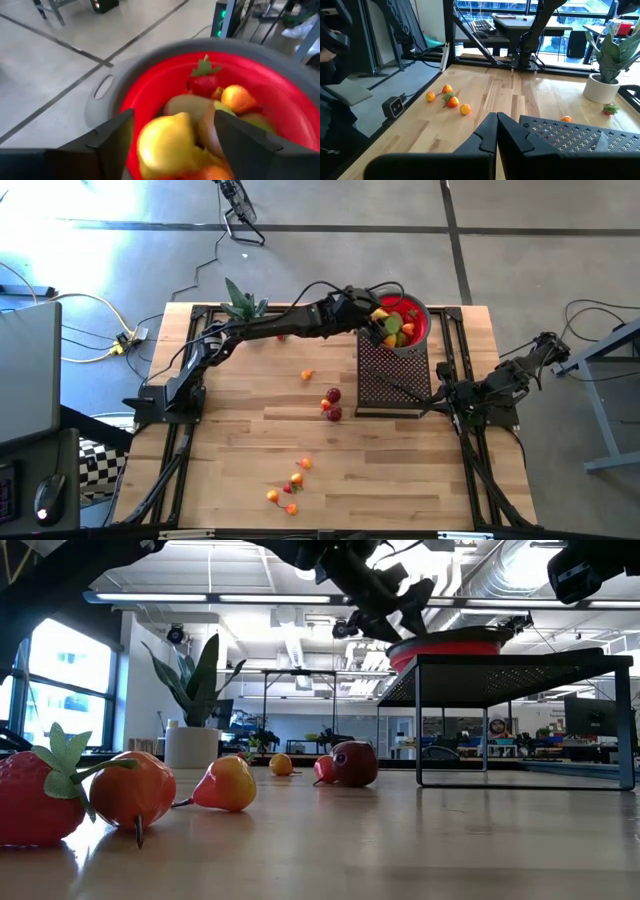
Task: Pick & Place Fruit
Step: Put the lemon into the strainer bowl on the shelf, then put the pear into the strainer bowl on the shelf
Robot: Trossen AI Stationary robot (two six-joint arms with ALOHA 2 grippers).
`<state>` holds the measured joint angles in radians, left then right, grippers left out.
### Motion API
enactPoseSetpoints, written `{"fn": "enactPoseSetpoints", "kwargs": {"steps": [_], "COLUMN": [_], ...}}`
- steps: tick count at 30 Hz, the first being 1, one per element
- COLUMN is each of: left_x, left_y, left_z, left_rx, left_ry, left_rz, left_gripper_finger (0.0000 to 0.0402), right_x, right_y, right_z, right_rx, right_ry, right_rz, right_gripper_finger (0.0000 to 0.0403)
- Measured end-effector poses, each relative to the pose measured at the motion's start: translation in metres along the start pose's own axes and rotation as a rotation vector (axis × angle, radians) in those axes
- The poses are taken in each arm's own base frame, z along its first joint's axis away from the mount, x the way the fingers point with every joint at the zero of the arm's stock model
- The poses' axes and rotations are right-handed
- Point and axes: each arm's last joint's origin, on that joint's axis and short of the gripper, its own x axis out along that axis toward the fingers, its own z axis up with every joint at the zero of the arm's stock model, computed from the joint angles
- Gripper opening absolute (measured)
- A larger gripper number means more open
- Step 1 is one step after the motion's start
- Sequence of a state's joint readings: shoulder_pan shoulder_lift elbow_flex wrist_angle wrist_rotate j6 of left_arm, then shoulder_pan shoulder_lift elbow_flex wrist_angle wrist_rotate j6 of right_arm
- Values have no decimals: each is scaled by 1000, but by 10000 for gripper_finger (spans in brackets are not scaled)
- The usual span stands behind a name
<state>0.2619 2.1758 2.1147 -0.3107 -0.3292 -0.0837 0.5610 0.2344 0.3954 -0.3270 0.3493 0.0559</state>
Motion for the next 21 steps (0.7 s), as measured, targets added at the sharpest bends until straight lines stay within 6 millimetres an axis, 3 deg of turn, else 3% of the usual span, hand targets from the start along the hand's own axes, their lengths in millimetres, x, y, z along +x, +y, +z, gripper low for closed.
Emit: {"fn": "enactPoseSetpoints", "kwargs": {"steps": [7,21], "left_x": [0,-21], "left_y": [0,5], "left_z": [3,22], "left_rx": [-10,-23], "left_ry": [-31,-68], "left_rz": [-3,-4], "left_gripper_finger": [323,329], "right_x": [0,0], "right_y": [0,0], "right_z": [0,5], "right_rx": [1,18], "right_ry": [-1,-48], "right_rz": [0,3], "right_gripper_finger": [2,2]}}
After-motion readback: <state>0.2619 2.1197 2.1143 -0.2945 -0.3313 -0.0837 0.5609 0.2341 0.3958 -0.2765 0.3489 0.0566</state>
